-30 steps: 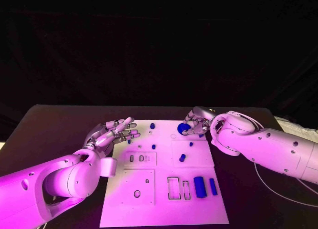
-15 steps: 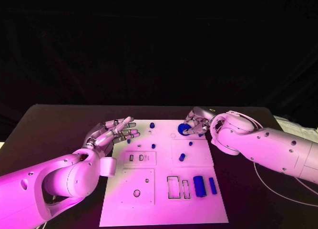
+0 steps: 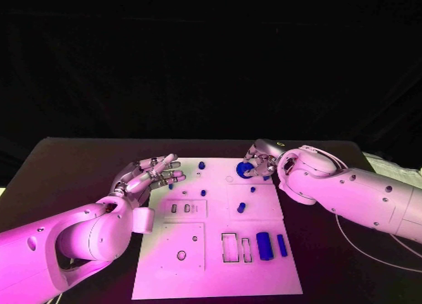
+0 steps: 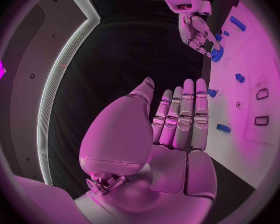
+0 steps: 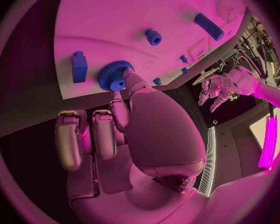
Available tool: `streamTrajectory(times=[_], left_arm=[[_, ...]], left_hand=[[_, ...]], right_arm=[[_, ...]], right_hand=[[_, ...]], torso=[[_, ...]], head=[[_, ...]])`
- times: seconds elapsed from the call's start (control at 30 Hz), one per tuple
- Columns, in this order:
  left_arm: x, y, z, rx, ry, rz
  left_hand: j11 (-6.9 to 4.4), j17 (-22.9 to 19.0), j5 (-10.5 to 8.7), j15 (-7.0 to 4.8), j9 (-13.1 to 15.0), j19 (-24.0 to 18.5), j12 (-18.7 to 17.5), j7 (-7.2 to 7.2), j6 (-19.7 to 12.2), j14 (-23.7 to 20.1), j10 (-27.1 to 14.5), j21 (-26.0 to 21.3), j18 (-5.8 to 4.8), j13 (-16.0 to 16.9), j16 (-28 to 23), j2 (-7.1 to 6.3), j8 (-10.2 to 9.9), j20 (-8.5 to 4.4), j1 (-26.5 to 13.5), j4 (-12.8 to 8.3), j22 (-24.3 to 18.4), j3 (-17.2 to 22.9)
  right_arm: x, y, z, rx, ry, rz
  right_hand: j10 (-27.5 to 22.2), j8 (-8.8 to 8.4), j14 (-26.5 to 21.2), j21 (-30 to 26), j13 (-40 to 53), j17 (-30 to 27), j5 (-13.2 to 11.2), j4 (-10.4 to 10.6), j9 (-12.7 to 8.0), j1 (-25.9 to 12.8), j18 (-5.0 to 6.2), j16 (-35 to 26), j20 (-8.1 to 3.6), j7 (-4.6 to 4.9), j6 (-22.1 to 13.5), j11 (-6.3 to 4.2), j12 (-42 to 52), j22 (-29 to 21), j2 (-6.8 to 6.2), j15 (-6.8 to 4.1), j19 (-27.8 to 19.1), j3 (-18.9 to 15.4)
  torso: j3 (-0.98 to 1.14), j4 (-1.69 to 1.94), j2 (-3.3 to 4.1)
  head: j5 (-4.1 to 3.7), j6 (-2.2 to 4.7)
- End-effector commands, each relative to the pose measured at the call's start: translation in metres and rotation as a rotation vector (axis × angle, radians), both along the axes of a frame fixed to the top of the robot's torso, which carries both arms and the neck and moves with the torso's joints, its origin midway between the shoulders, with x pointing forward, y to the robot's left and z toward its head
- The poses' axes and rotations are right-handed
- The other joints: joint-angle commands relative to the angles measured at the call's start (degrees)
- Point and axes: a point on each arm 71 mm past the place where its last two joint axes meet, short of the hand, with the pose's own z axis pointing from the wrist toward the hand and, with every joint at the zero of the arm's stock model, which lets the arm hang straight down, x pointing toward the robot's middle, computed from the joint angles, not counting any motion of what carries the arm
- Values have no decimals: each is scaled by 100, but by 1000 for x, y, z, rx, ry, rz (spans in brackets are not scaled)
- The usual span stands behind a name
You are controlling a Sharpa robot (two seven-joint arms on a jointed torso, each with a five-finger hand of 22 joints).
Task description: Assemble the parts on the task board
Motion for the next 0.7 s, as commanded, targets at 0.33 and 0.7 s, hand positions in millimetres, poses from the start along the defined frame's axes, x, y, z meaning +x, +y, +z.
streamTrajectory(times=[0.33,0.7], left_arm=[[-1,-3,2,-16,-8,-21],[-1,-4,2,-17,-8,-23]], left_hand=[[-4,6,11,2,-3,26,-14,-9,-41,-33,-50,-34,62,-7,-35,50,-32,-4,20,-24,-6,1],[-4,6,11,2,-3,26,-14,-9,-41,-33,-50,-34,62,-7,-35,50,-32,-4,20,-24,-6,1]], right_arm=[[-16,43,13,46,-139,91],[-21,86,17,86,-156,170]], right_hand=[[141,-10,430,31,32,534,313,6,57,-83,-99,31,-54,-89,198,-119,-94,824,173,-47,150,373],[132,-45,425,28,14,511,322,35,44,-243,-97,16,-49,-80,179,-111,-152,818,123,-41,144,466]], torso=[[-13,24,-6],[-22,35,-5]], head=[[-9,16],[72,8]])
